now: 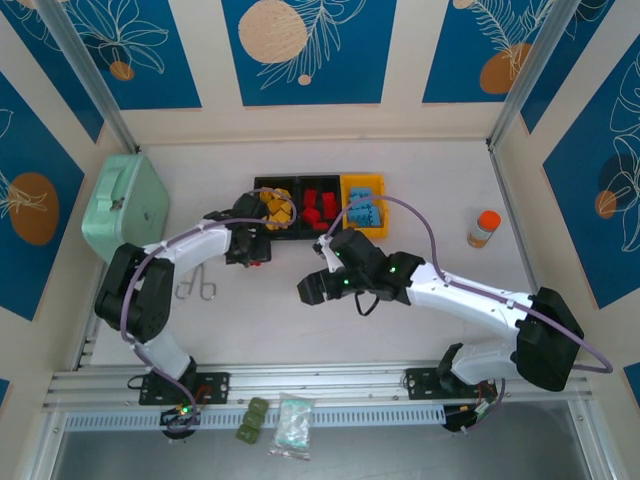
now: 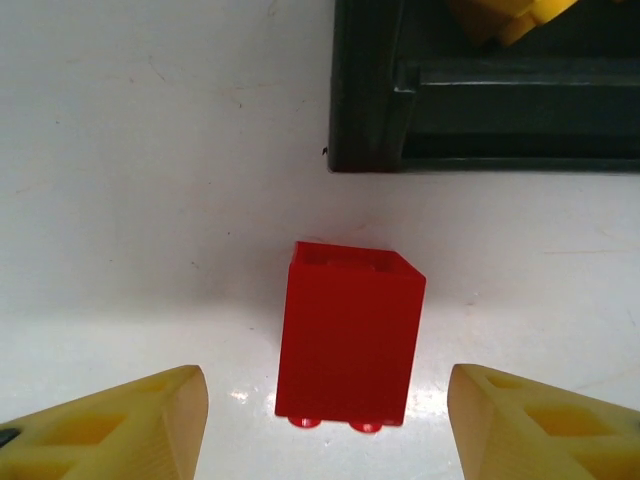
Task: Sort the legos into containers by color
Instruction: Pick up the lego from the center of the table.
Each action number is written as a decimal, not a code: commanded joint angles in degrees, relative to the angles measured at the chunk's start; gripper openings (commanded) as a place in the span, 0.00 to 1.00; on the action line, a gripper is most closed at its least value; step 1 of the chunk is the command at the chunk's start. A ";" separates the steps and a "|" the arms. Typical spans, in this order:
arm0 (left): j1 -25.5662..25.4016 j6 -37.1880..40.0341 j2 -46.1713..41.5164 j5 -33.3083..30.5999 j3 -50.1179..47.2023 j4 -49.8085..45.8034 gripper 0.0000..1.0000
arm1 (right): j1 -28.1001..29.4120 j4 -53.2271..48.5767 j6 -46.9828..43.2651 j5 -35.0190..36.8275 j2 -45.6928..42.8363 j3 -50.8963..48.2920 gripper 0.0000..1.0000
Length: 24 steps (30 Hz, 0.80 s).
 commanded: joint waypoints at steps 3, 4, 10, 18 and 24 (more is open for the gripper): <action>0.65 0.05 1.87 -0.54 0.82 1.01 0.52 | 0.34 -0.95 1.43 1.79 -2.23 -2.02 0.76; 0.65 0.06 1.92 -0.37 0.81 0.98 0.49 | 0.23 -0.93 1.55 1.93 -2.48 -2.18 0.76; 0.61 0.60 0.47 -0.47 1.17 -1.67 0.33 | -0.15 -0.58 1.67 2.15 -2.91 -2.75 0.76; 0.16 0.64 -6.22 3.41 0.01 -4.60 0.32 | -2.39 -1.11 1.96 1.92 -5.14 -4.26 0.76; -1.16 -0.34 -9.22 7.49 1.14 -5.45 0.32 | -6.96 -1.37 4.46 1.82 -9.52 -7.04 0.76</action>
